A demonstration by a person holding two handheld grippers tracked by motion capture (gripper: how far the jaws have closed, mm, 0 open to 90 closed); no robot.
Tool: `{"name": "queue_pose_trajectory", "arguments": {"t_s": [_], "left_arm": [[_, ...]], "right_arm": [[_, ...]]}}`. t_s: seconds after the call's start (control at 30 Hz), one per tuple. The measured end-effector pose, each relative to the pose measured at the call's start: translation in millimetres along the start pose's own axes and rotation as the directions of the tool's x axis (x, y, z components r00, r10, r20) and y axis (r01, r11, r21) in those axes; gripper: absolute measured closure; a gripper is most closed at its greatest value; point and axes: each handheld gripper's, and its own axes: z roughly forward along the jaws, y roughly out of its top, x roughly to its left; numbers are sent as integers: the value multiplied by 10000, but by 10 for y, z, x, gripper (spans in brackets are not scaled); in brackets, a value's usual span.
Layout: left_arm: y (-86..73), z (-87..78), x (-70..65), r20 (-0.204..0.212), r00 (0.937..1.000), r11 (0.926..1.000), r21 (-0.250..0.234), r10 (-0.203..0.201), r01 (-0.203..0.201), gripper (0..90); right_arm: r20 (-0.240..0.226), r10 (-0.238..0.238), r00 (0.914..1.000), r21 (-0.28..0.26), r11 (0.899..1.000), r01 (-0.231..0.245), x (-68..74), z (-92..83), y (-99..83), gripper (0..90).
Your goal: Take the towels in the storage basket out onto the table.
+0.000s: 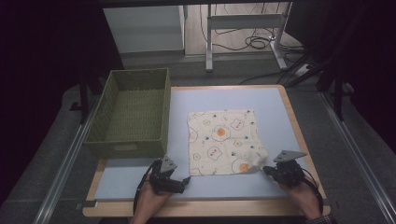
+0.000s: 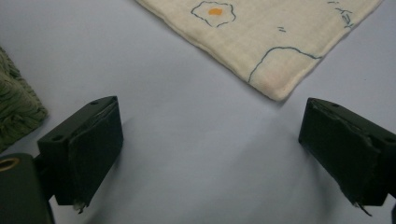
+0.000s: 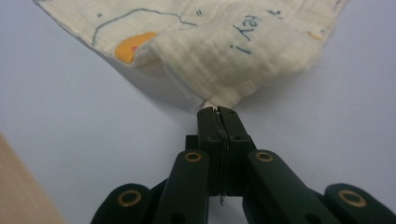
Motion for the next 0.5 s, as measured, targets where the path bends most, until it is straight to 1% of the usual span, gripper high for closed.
{"name": "queue_pose_trajectory", "arguments": {"t_s": [0.1,0.17,0.23,0.3,0.4,0.47,0.5], "left_arm": [[1,0,0,1,10000,10000,5,3,-3,66],[1,0,-1,-2,10000,10000,5,8,-8,66],[3,0,-1,0,10000,10000,28,19,-19,66],[7,-3,1,34,10000,9999,75,67,-68,65],[16,-11,4,101,9999,9997,190,129,-131,64],[25,-22,11,111,9999,9997,232,87,-90,72],[29,-29,14,95,9999,9997,243,50,-52,93]], "right_arm": [[70,107,9999,-162,9998,-106,-12,-189,-36,891],[4,281,9996,-44,9996,-281,-30,-294,-95,885],[-134,486,9987,71,9988,-485,-40,-321,-152,865],[-375,673,9970,154,9977,-668,-53,-319,-218,777],[-159,708,9974,50,9975,-707,-79,-341,-237,729],[-107,751,9971,-164,9970,-753,-118,-359,-204,705],[-50,737,9973,-252,9970,-738,-137,-366,-171,694]]}}
